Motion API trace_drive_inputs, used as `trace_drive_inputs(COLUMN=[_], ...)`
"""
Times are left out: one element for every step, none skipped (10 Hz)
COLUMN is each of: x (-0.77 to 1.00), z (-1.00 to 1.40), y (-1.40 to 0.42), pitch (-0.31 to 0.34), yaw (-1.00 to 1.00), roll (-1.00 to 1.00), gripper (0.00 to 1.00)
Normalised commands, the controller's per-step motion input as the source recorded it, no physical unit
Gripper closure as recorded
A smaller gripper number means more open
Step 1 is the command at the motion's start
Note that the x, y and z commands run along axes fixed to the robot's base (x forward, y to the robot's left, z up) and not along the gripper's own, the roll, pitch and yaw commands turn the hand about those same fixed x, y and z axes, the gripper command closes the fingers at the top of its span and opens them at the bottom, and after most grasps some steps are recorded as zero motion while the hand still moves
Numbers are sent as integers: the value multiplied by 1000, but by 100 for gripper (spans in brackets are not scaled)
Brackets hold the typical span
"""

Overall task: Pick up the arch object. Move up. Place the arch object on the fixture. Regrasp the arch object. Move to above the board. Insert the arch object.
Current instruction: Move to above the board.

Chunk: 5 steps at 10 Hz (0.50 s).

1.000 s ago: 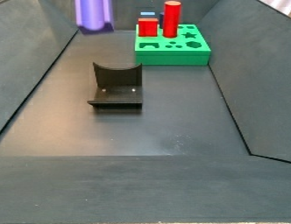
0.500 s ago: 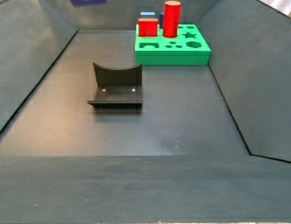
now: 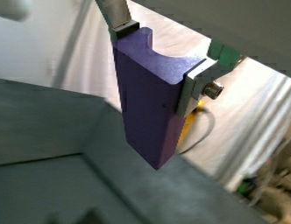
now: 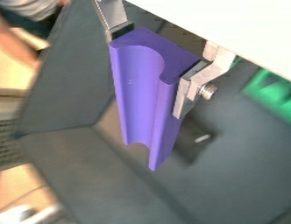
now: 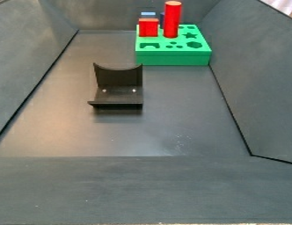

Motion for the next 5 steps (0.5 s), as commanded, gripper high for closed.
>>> trace_drive_inputs(x=[-1000, -1000, -1000, -1000, -1000], z=[-178, -184, -179, -173, -174], y=[-902, -862, -813, -791, -743], pitch=[-95, -109, -146, -159, -173], yaw=[-18, -16, -15, -14, -14], roll=[-1000, -1000, -1000, -1000, -1000], gripper=[100, 100, 100, 100, 100])
